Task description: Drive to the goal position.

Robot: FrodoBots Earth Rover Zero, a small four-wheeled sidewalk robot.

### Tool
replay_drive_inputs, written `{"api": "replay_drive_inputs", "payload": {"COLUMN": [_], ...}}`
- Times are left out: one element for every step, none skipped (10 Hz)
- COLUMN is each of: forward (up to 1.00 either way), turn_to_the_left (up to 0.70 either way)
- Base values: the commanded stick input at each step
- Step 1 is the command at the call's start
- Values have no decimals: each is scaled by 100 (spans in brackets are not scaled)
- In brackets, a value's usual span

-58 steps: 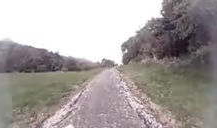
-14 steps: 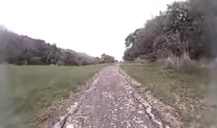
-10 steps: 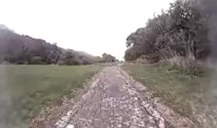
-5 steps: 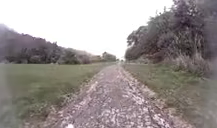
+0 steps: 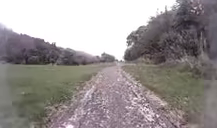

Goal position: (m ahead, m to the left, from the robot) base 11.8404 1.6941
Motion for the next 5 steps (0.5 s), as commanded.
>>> {"api": "replay_drive_inputs", "payload": {"forward": [85, 85, 85, 85, 85], "turn_to_the_left": [-34, -6, 10, 1, 0]}}
